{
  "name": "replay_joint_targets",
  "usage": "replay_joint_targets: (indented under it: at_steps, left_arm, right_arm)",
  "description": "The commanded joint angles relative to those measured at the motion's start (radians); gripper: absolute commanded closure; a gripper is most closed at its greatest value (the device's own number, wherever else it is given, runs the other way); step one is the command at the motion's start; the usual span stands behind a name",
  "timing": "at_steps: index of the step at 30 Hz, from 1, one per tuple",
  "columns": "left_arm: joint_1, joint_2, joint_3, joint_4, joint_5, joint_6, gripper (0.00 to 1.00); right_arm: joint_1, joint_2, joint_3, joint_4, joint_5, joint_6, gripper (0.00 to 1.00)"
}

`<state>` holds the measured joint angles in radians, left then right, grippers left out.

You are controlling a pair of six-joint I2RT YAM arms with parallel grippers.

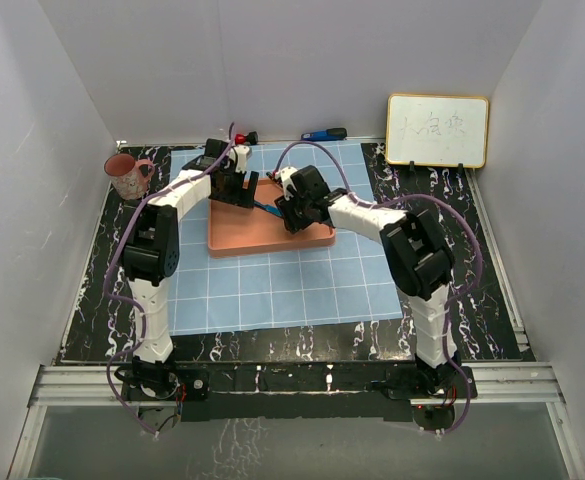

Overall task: Set the dinner table for one person
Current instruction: Adjust the knife on the napkin.

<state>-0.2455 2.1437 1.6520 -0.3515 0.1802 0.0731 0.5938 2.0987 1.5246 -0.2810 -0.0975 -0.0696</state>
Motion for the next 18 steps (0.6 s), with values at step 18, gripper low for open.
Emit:
replay_joint_targets:
  at_steps: [18]
  left_arm:
    - [-0.003, -0.07, 0.01, 0.012, 0.002, -0.111, 0.2]
  right_arm:
    - [0.004, -0.13, -0.011, -0.028, -0.155, 0.125, 0.87]
